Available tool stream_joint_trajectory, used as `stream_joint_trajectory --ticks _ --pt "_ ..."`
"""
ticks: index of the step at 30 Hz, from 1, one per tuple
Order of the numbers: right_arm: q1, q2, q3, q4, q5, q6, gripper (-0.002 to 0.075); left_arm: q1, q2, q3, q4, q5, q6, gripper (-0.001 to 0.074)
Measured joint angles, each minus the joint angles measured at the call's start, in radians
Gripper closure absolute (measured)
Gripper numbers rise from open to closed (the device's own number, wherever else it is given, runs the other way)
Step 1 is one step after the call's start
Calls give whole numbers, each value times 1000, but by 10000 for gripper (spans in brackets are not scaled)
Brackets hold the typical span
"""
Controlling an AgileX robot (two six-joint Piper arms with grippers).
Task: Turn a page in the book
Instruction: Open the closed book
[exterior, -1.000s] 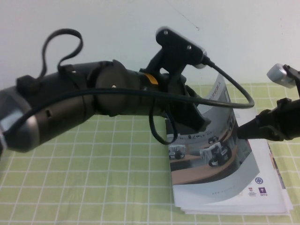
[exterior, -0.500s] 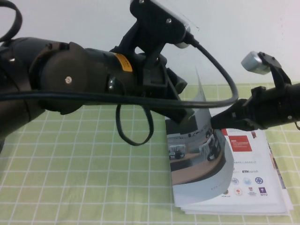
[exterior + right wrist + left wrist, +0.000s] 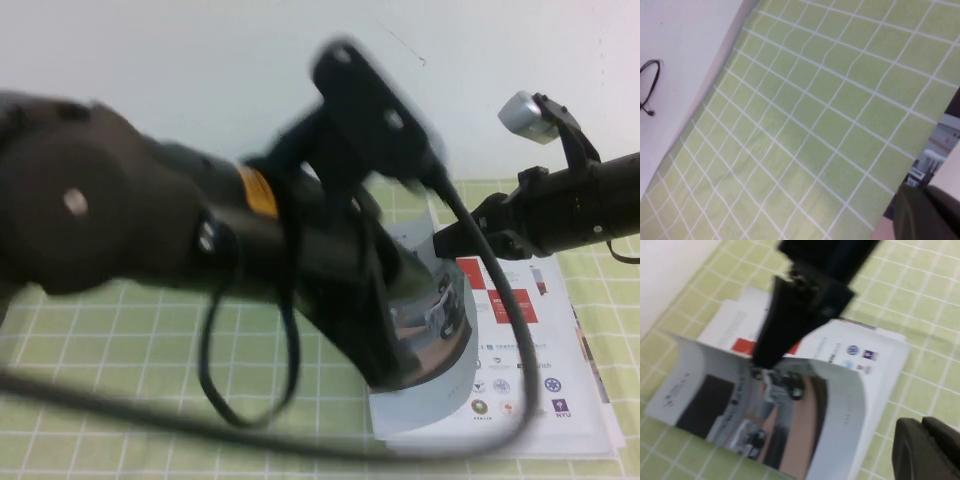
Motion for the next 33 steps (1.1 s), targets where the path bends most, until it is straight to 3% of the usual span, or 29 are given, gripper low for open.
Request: stream_joint_trajectory --ticks 5,10,33 --pt "0 11 -33 9 3 2 727 -154 25 118 -14 -121 47 738" --pt "0 11 -55 11 6 2 727 -239 117 197 -35 -313 59 738" --pt "0 12 -61 11 36 -23 727 -296 520 203 -141 -929 66 738"
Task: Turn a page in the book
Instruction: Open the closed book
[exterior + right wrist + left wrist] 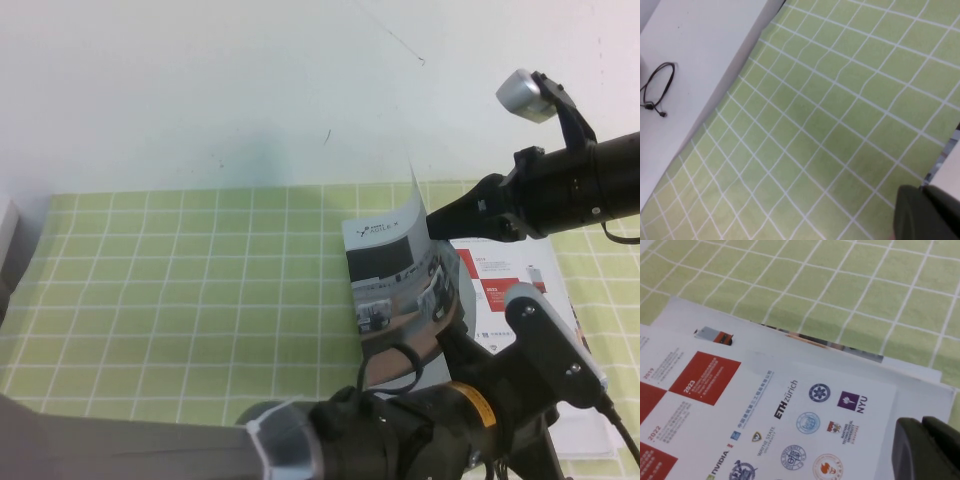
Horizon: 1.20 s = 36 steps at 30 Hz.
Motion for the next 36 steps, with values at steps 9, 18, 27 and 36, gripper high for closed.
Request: stream_joint_trajectory --ticks 9,18,27,36 --pt "0 0 0 0 4 -30 727 -13 63 0 -164 -144 228 738" --pt "0 0 -1 0 -2 -33 727 -20 63 0 -625 -277 691 738" --pt "0 0 -1 15 -4 -35 727 -20 55 0 -722 -313 783 738" --pt "0 0 -2 27 -4 -50 458 -20 25 0 -760 -356 817 738"
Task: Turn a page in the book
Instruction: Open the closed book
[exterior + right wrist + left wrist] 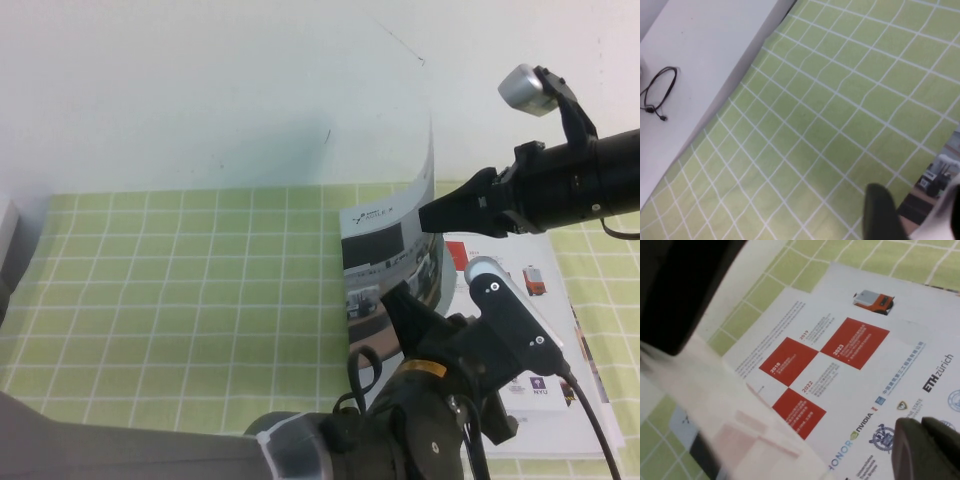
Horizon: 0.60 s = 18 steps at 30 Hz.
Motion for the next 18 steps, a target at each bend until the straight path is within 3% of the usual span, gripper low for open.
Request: stream_joint_trajectory --ticks 3,7,12,18 --pt "0 0 0 9 7 -2 364 0 -5 0 -36 -26 47 738" --pt "0 0 -22 9 26 -2 334 0 -8 0 -86 -57 99 738" --pt "0 0 -69 9 64 -2 342 0 -8 0 -141 -97 159 738" --pt "-3 -11 -95 -1 75 -2 409 0 -8 0 -197 -164 216 738"
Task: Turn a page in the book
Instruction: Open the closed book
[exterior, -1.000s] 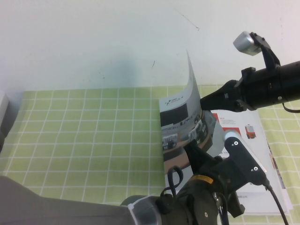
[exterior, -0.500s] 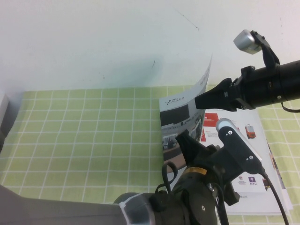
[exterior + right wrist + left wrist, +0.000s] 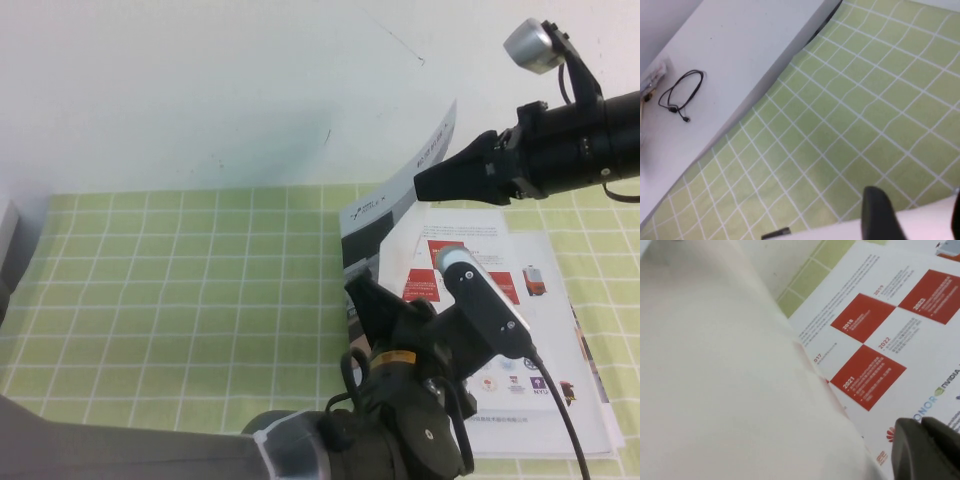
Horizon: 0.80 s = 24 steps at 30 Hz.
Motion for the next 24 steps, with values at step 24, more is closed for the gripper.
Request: stream_joint_trajectory --ticks 24 --pt "-50 -40 -2 -255 -21 94 694 0 -90 0 -318 -262 153 738"
